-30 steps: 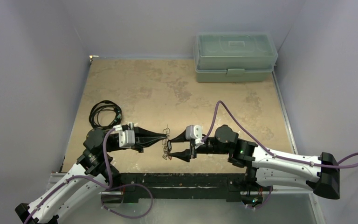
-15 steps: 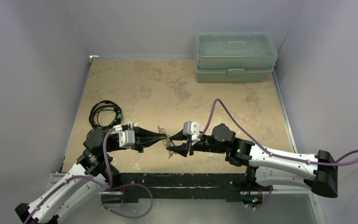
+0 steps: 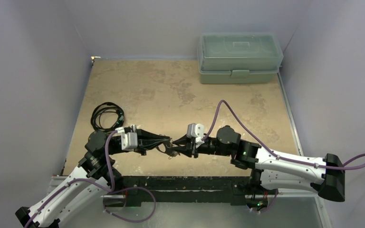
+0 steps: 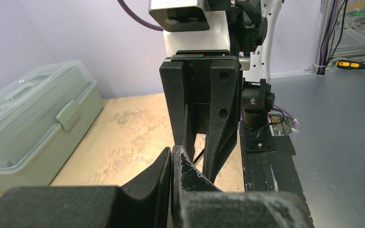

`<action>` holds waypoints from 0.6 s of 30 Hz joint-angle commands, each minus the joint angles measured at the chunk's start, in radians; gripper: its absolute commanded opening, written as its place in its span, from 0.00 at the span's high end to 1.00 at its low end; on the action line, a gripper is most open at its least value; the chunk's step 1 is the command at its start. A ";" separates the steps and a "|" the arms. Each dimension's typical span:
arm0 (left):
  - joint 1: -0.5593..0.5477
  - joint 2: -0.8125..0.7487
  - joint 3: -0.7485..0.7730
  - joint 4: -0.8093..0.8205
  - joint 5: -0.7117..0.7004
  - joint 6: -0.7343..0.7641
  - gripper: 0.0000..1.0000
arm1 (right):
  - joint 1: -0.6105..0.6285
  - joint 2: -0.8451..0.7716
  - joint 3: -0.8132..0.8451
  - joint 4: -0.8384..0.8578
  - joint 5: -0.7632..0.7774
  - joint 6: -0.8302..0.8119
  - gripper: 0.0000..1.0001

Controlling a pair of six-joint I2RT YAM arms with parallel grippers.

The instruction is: Put the keys on the keyring

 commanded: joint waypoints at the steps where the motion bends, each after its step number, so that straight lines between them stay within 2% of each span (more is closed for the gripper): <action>1: 0.007 -0.003 0.000 0.066 0.009 -0.011 1.00 | 0.002 -0.026 0.061 -0.044 0.012 -0.025 0.69; 14: 0.007 -0.003 0.001 0.063 0.008 -0.010 1.00 | 0.002 -0.016 0.087 -0.098 -0.007 -0.046 0.68; 18: 0.008 -0.003 0.000 0.062 0.008 -0.009 1.00 | 0.002 -0.028 0.092 -0.126 -0.007 -0.055 0.62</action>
